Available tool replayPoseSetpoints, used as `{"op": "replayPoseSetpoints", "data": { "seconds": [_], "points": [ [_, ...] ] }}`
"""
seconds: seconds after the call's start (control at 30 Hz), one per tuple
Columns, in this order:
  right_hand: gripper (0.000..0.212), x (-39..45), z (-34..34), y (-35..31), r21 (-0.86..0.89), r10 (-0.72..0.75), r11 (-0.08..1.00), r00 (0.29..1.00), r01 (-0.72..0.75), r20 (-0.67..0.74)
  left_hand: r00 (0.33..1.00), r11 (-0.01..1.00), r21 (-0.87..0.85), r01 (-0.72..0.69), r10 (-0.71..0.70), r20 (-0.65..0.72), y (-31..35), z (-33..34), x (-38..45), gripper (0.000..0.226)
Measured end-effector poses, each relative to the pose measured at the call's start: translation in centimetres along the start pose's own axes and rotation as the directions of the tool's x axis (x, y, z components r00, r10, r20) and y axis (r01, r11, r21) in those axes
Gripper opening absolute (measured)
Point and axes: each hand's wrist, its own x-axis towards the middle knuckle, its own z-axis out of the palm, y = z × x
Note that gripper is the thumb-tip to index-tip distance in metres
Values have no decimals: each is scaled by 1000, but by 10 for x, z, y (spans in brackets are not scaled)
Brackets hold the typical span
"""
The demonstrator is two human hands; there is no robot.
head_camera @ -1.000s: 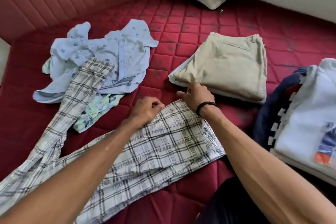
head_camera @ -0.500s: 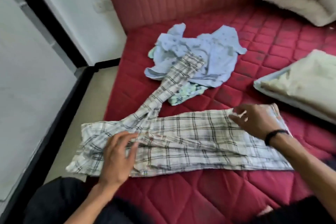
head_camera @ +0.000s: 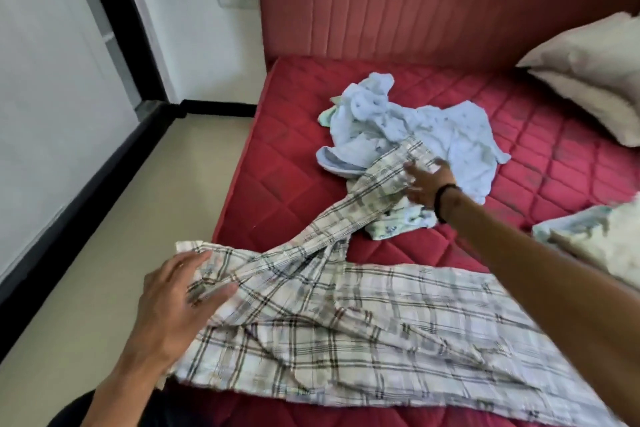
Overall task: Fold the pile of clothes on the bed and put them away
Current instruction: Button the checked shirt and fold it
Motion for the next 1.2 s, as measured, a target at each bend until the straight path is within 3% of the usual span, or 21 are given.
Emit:
{"op": "replayPoseSetpoints", "data": {
  "seconds": [0.1, 0.2, 0.3, 0.37, 0.47, 0.53, 0.67, 0.77, 0.9, 1.0, 1.07, 1.1, 1.17, 1.2],
  "points": [
    [62, 76, -14, 8, -258, -54, 966, 997, 37, -57, 994, 997, -29, -66, 63, -91, -9, -4, 4, 56],
    [26, 57, 2, -13, -199, -136, 972, 988, 121, -66, 997, 991, -130, 14, -23, -69, -17, -9, 3, 34],
    [20, 22, 3, -47, -187, -254, 959, 941, 214, -222, 991, 996, -86, 21, -9, 132, -11, -13, 0, 55],
    [13, -9, 4, -67, -172, -384, 921, 889, 350, -250, 985, 999, -44, -3, 11, 169, -7, -16, -6, 57],
    [13, -54, 7, -95, -126, -491, 871, 845, 475, -212, 1000, 994, -112, -19, 22, 20, 1, -23, -11, 22],
    [8, -80, 8, -120, -145, -571, 821, 796, 553, -202, 997, 989, -139, -45, 36, -71, 7, -29, -16, 11],
    [31, -107, 2, -152, -255, -625, 780, 693, 571, -359, 1000, 976, -214, -23, 19, -21, 10, -42, -29, 8],
    [31, -127, -18, -145, -251, -582, 806, 641, 536, -500, 994, 995, -96, -21, 31, 106, 3, -48, -34, 13],
    [21, -180, -81, -74, -312, -611, 783, 575, 537, -544, 987, 991, 108, -78, 61, 147, -4, -43, -34, 20],
    [51, -222, -143, 24, -214, -423, 904, 706, 370, -569, 986, 978, 163, -133, 113, 123, -2, -36, -34, 20],
    [67, -239, -182, 90, -71, -187, 982, 877, 173, -444, 979, 957, 224, -184, 158, 129, 0, -34, -35, 22],
    [71, -243, -197, 114, 21, 7, 1000, 941, 0, -338, 973, 939, 269, -214, 181, 143, 0, -32, -34, 24],
    [113, -245, -218, 141, 150, 282, 955, 937, -255, -205, 961, 911, 328, -252, 194, 198, 3, -29, -34, 33],
    [122, -246, -222, 142, 173, 320, 941, 932, -291, -168, 953, 905, 332, -267, 199, 227, 2, -28, -33, 36]
  ]
}}
